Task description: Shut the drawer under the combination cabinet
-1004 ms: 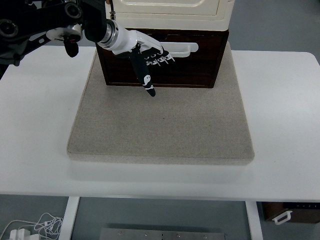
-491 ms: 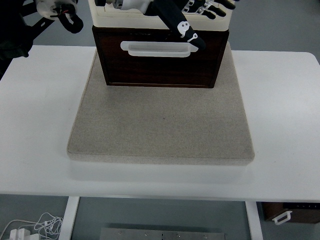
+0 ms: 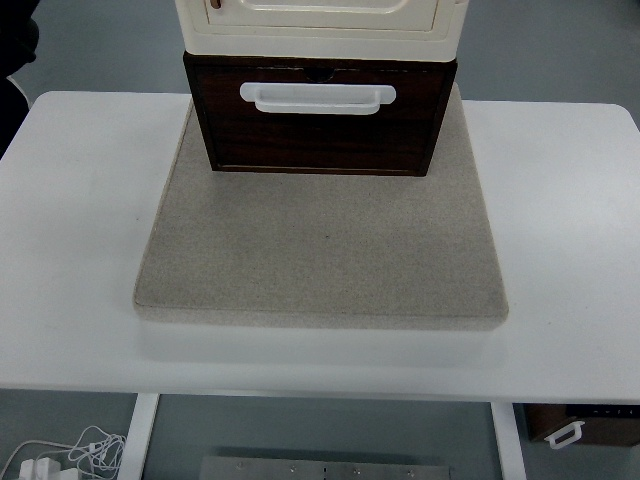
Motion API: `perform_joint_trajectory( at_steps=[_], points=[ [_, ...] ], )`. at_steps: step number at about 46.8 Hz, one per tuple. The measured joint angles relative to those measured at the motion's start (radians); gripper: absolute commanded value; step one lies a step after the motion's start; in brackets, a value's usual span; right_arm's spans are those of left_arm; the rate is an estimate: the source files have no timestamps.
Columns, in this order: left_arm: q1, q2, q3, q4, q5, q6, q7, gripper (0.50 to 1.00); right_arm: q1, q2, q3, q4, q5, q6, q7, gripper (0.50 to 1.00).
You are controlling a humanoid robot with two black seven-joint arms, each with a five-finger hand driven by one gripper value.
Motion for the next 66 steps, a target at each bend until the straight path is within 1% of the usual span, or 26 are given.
perform_joint_trajectory(
  at_steps=[8, 17, 24, 31, 41, 47, 52, 57, 60, 66],
  points=[
    [0.006, 0.006, -0.089, 0.059, -0.002, 0.037, -0.035, 1.000, 0.000, 0.000, 0.000, 0.000, 0.000, 0.000, 0.000, 0.952],
    [0.006, 0.007, -0.127, 0.154, -0.003, 0.185, -0.049, 1.000, 0.000, 0.000, 0.000, 0.000, 0.000, 0.000, 0.000, 0.952],
    [0.005, 0.007, -0.131, 0.252, -0.027, 0.241, -0.067, 1.000, 0.000, 0.000, 0.000, 0.000, 0.000, 0.000, 0.000, 0.952],
    [0.005, 0.009, -0.119, 0.355, -0.089, 0.266, -0.067, 1.000, 0.000, 0.000, 0.000, 0.000, 0.000, 0.000, 0.000, 0.952],
    [0.023, 0.009, -0.113, 0.479, -0.107, 0.278, -0.049, 1.000, 0.000, 0.000, 0.000, 0.000, 0.000, 0.000, 0.000, 0.952],
    [0.054, 0.004, -0.111, 0.495, -0.112, 0.322, -0.029, 1.000, 0.000, 0.000, 0.000, 0.000, 0.000, 0.000, 0.000, 0.952],
    [0.085, -0.002, -0.112, 0.517, -0.154, 0.349, -0.023, 1.000, 0.000, 0.000, 0.000, 0.000, 0.000, 0.000, 0.000, 0.952],
    [0.104, -0.012, -0.114, 0.544, -0.225, 0.366, -0.003, 1.000, 0.000, 0.000, 0.000, 0.000, 0.000, 0.000, 0.000, 0.952],
    [0.123, -0.031, -0.114, 0.558, -0.261, 0.374, 0.008, 1.000, 0.000, 0.000, 0.000, 0.000, 0.000, 0.000, 0.000, 0.952],
    [0.160, -0.047, -0.114, 0.575, -0.314, 0.380, 0.021, 1.000, 0.000, 0.000, 0.000, 0.000, 0.000, 0.000, 0.000, 0.952]
  ],
)
